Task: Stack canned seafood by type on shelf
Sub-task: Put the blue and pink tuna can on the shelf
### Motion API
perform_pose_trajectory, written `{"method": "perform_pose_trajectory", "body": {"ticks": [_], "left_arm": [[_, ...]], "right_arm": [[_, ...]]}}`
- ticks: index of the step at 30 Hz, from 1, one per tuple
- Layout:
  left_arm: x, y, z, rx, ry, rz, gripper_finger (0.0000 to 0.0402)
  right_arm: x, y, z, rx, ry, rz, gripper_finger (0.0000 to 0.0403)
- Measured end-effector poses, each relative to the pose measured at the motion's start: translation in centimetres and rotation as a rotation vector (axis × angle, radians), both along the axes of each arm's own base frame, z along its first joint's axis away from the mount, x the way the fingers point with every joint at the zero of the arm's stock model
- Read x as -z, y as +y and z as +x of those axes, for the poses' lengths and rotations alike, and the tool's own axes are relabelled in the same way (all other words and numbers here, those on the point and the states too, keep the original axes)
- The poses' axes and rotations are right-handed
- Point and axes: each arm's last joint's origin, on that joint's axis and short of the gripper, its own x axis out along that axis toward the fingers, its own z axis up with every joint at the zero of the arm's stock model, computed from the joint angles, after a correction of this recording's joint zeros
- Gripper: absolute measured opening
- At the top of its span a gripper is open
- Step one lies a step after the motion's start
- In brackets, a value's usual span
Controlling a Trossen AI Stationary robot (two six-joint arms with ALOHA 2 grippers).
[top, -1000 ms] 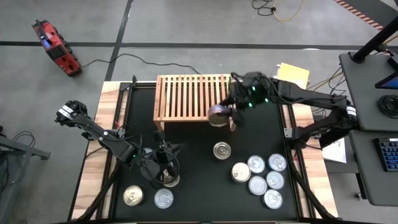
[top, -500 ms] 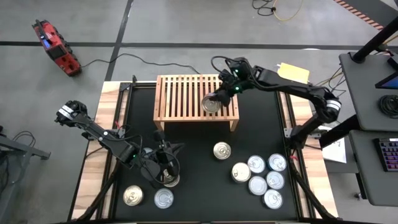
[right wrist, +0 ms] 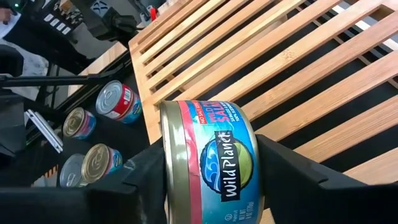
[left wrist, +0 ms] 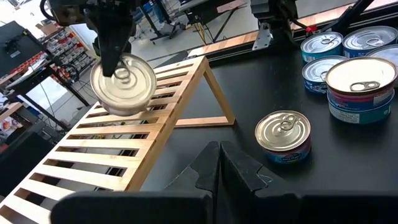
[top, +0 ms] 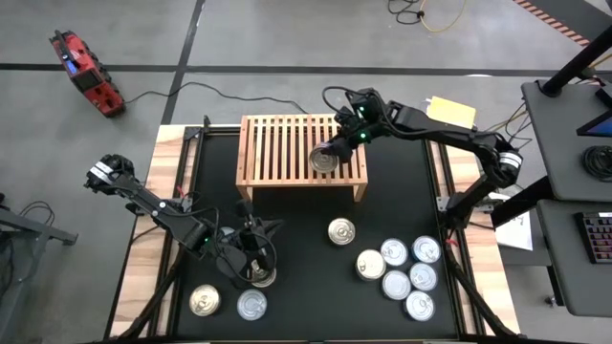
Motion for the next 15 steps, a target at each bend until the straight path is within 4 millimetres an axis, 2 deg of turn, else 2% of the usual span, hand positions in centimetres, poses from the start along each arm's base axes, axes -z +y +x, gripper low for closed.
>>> {"method": "perform_pose_trajectory", "body": {"ticks": [4, 9, 15], "left_arm": [[0.01, 0.0, 0.0, 0.0, 0.0, 0.0, 0.0], [0.01, 0.0, 0.0, 0.0, 0.0, 0.0, 0.0], [0.02, 0.0, -0.01, 0.0, 0.001, 0.0, 0.0]], "right_arm": [[-0.06, -0.05, -0.02, 0.023, 0.003, -0.004, 0.0247], [0.01, -0.27, -0.08, 0.091, 0.03, -0.044, 0.0249], [0.01, -0.3, -0.11, 0.094, 0.033, -0.051, 0.0257]]}}
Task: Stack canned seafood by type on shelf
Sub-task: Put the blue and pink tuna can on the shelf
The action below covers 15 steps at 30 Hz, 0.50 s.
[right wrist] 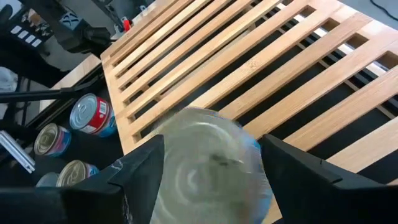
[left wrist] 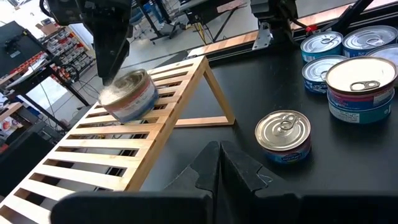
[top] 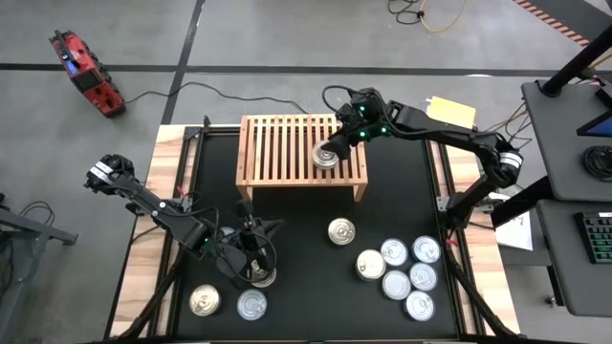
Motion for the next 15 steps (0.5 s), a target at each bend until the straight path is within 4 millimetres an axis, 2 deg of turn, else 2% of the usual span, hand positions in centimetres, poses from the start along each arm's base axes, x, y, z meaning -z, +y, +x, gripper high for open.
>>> {"method": "perform_pose_trajectory", "body": {"ticks": [7, 12, 15], "left_arm": [[0.0, 0.0, 0.0, 0.0, 0.001, 0.0, 0.0], [0.1, 0.0, 0.0, 0.0, 0.006, 0.004, 0.0], [0.1, 0.0, -0.1, -0.004, 0.009, 0.0, 0.0]], "right_arm": [[-0.2, -0.1, -0.2, 0.012, 0.001, -0.028, 0.0274], [-2.0, 0.3, -0.8, -0.021, -0.044, -0.108, 0.0271], [-3.4, 1.2, -1.4, -0.077, -0.075, -0.202, 0.0256]]}}
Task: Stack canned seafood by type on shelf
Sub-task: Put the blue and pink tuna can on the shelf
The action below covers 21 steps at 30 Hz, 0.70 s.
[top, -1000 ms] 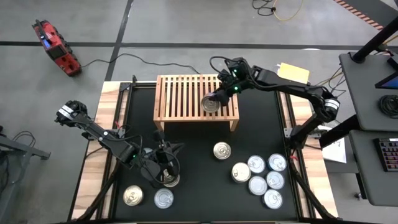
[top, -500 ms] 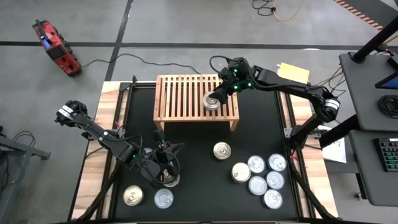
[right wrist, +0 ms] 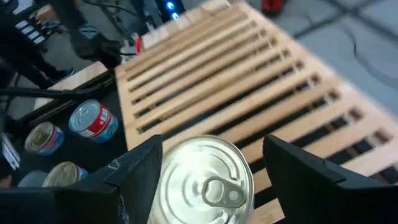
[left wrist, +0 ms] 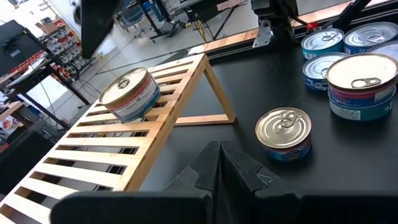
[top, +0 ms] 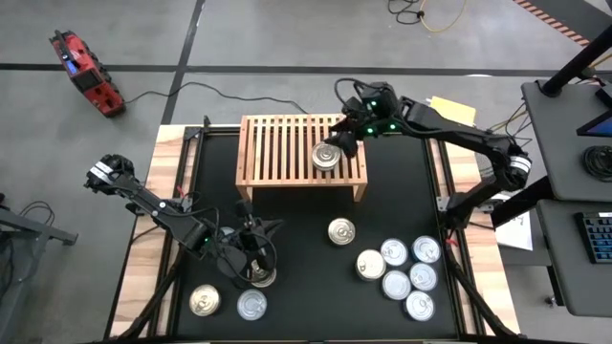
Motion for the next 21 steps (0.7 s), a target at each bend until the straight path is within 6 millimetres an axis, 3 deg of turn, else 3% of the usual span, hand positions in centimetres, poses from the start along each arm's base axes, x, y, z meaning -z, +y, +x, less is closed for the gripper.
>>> {"method": "perform_pose_trajectory", "body": {"ticks": [6, 14, 21], "left_arm": [[0.4, 0.0, -0.2, 0.014, 0.03, -0.029, 0.0], [1.4, 0.4, -0.8, 0.008, 0.112, -0.08, 0.0], [1.9, 0.7, -1.4, -0.023, 0.165, -0.073, 0.0]], "right_arm": [[-1.2, 2.8, -1.2, -0.111, -0.02, -0.117, 0.0215], [0.9, 6.9, -2.7, -0.059, 0.082, -0.305, 0.0146], [2.0, 10.6, -3.6, -0.119, -0.067, -0.43, 0.0074]]}}
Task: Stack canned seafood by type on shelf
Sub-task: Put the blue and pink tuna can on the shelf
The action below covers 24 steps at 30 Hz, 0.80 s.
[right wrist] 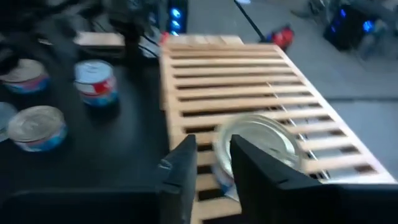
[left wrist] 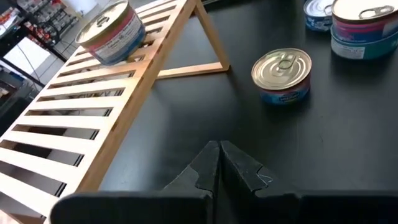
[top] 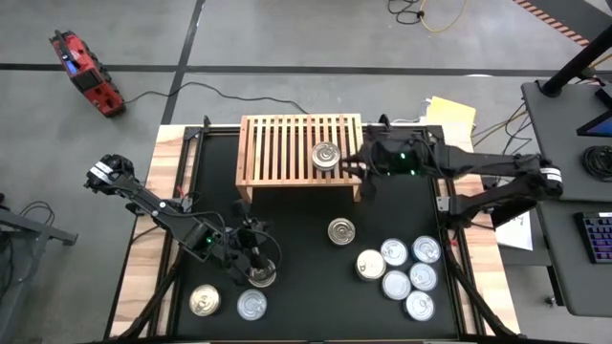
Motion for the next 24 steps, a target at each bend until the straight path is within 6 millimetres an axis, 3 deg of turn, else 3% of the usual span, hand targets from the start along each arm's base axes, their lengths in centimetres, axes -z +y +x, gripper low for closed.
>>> {"method": "perform_pose_trajectory", "body": {"ticks": [9, 17, 24], "left_arm": [[-0.1, 0.1, 0.0, 0.039, 0.059, 0.144, 0.0], [-0.2, 0.3, -0.1, 0.027, 0.085, 0.276, 0.0], [0.1, 0.2, 0.0, 0.022, 0.052, 0.171, 0.0]], "right_arm": [[2.7, 0.9, 0.1, -0.036, -0.064, -0.026, 0.0012], [4.7, 0.7, 1.3, -0.034, -0.011, -0.014, 0.0013], [5.5, 0.7, 1.8, -0.002, 0.009, 0.071, 0.0013]]}}
